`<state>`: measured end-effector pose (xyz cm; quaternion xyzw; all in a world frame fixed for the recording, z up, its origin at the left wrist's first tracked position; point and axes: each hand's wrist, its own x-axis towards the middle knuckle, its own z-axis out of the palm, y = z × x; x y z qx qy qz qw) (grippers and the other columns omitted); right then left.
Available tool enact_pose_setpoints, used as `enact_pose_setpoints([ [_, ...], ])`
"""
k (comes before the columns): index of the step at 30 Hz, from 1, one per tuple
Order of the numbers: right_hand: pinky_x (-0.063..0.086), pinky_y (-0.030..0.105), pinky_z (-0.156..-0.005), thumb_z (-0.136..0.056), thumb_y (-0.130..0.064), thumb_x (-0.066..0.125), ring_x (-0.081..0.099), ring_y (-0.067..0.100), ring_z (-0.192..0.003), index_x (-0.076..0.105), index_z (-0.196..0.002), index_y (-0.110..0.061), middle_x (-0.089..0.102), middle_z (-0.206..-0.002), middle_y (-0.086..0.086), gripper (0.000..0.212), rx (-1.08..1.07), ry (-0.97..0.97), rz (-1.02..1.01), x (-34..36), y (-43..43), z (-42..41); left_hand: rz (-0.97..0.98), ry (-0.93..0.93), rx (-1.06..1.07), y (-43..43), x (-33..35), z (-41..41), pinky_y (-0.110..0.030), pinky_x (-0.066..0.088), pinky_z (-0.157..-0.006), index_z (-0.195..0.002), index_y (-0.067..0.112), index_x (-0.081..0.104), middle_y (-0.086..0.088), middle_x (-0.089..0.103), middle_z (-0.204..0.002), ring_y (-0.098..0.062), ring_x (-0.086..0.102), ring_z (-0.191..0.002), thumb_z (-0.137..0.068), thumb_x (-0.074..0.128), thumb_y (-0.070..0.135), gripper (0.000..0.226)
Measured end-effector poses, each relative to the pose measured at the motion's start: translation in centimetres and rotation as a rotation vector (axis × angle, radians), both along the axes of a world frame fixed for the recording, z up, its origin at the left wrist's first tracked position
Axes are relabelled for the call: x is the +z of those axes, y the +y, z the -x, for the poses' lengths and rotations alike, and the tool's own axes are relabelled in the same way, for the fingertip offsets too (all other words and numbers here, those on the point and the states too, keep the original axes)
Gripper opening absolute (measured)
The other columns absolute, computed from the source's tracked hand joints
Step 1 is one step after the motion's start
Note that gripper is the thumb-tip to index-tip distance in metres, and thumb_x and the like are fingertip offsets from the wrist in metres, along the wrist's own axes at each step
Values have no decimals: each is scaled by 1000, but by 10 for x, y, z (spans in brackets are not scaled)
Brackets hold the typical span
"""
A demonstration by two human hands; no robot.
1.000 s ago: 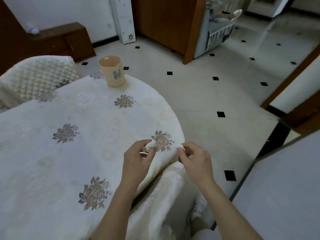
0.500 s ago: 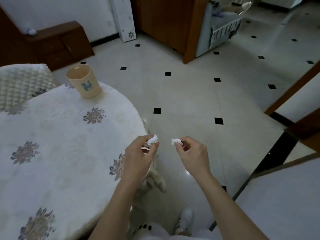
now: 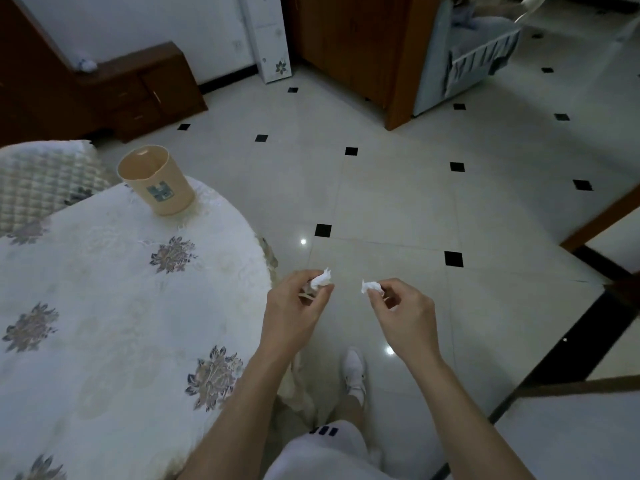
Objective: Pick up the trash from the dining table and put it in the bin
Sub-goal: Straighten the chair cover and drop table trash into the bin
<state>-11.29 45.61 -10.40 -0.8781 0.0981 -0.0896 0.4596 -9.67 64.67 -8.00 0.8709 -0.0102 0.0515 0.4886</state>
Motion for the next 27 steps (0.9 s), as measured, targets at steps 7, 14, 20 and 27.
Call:
enact_pose_setpoints([
  [7,47,21,-61,-90,-37,67,63,4,-69,72,-85,-30,68,-73,-15,10,55,-33,-2,3,-31,-107,-12,-19,71,-21,-4,-99,-21,53,-70,-104,24,71,10,69,-90,-6,64,-81,-89,69,31,16],
  [14,50,25,-62,-90,-40,65,63,5,-67,71,-83,-29,68,-72,-12,14,135,-44,26,18,-28,-267,9,-53,170,-19,4,-236,-12,48,-66,-100,21,72,9,68,-86,-7,63,-79,-88,71,26,12],
  [20,52,28,-63,-91,-41,65,63,4,-70,70,-81,-29,68,-74,-16,16,191,-73,-6,32,-9,-375,67,-52,244,-6,22,-331,-9,47,-67,-100,22,72,9,68,-88,-4,62,-79,-88,71,23,13],
  [27,54,33,-64,-91,-39,65,62,3,-69,70,-82,-30,68,-71,-15,14,319,-25,0,19,18,-470,54,-56,370,15,19,-408,-6,43,-64,-97,23,72,10,66,-84,-3,60,-75,-88,71,21,9],
])
